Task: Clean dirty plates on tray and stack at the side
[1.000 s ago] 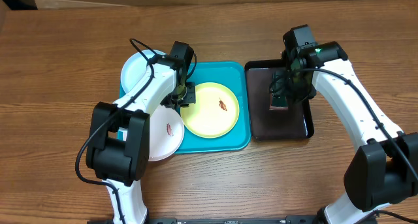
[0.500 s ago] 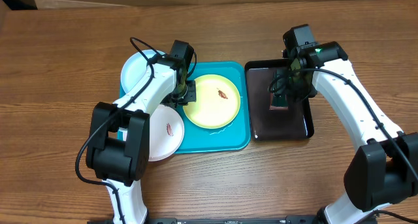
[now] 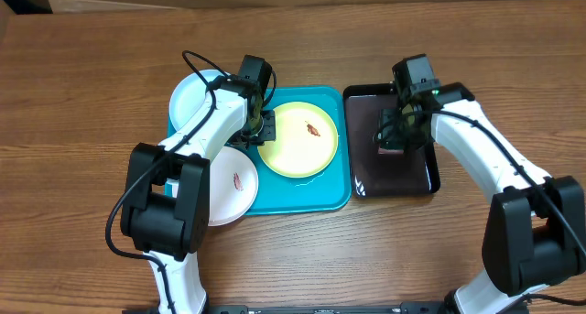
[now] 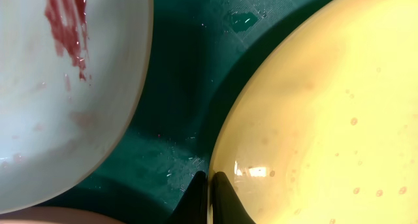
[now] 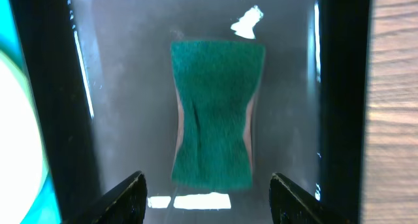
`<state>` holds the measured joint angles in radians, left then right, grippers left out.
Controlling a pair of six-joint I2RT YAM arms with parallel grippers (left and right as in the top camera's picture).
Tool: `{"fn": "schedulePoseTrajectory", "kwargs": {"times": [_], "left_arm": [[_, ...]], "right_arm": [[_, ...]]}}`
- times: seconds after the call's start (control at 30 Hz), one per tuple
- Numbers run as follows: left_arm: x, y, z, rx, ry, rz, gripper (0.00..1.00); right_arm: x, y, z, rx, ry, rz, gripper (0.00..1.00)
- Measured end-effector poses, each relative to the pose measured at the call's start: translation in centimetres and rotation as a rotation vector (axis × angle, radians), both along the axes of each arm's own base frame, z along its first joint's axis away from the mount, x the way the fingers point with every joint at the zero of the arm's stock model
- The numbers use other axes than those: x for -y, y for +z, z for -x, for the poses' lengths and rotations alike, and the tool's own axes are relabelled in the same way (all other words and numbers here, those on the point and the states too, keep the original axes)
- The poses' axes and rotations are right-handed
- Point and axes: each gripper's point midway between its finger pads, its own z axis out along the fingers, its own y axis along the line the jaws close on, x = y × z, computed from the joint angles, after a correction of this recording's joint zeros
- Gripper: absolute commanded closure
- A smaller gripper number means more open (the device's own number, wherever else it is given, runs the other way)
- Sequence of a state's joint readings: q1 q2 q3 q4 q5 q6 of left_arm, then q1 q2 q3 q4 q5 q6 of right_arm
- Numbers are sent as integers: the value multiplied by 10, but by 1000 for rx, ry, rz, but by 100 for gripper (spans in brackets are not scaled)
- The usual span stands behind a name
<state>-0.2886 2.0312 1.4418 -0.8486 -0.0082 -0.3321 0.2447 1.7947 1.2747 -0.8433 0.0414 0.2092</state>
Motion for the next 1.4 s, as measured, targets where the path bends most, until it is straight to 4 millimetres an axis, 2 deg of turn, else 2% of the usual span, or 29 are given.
{"fn": "schedulePoseTrajectory", "kwargs": {"times": [0.23, 0.6, 1.0, 1.3, 1.4], "left_arm": [[-1, 0, 3, -11, 0, -3, 96], [-2, -1, 6, -25, 0, -7, 95], [-2, -1, 7, -28, 0, -8, 94], [-2, -1, 7, -29, 0, -8, 94], [-2, -1, 7, -29, 0, -8, 94]], "right_arm": [[-4, -20, -15, 103, -8, -28, 39], [10, -42, -11, 141, -80, 13, 40], [3, -37, -23, 195, -88, -27, 39], [2, -38, -24, 202, -86, -36, 40], [2, -40, -23, 204, -86, -36, 45]]}}
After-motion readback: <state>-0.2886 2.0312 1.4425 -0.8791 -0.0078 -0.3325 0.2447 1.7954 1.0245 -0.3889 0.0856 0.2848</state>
